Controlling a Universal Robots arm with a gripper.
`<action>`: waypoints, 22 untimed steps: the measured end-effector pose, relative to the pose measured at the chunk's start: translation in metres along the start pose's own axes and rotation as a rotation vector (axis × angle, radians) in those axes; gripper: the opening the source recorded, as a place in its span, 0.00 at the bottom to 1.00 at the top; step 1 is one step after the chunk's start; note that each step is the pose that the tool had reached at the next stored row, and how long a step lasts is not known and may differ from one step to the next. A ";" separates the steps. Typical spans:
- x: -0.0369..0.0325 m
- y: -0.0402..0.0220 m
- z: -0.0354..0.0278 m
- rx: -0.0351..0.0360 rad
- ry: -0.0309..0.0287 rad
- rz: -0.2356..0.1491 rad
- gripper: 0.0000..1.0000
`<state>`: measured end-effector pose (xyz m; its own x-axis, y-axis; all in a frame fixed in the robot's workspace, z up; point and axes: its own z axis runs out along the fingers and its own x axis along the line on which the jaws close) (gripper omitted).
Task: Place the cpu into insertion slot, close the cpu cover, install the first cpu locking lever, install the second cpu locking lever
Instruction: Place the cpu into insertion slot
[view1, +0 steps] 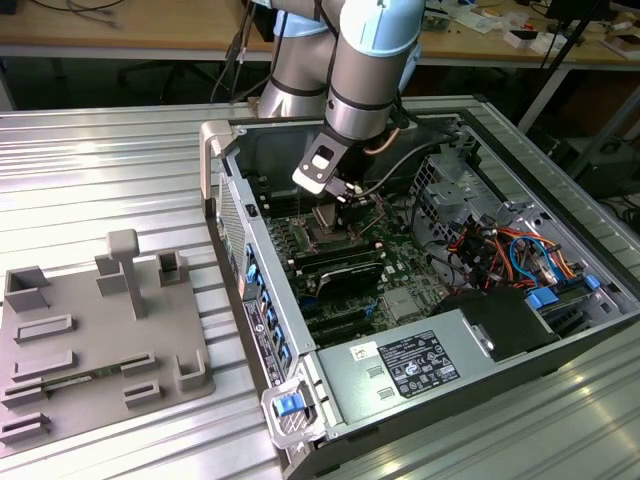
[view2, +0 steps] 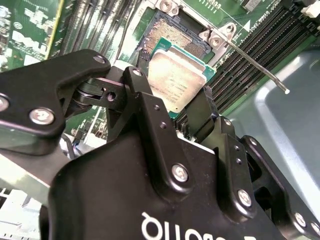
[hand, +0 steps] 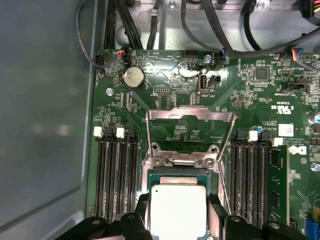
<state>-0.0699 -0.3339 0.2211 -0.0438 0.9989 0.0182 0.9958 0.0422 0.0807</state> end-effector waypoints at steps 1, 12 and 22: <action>0.0001 -0.0001 0.0010 0.0002 -0.0041 0.000 0.55; 0.0004 -0.0035 0.0125 0.0008 -0.0197 0.021 0.55; 0.0004 -0.0037 0.0152 0.0008 -0.0198 0.021 0.55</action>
<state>-0.0725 -0.3334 0.2057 -0.0217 0.9998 0.0001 0.9966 0.0216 0.0797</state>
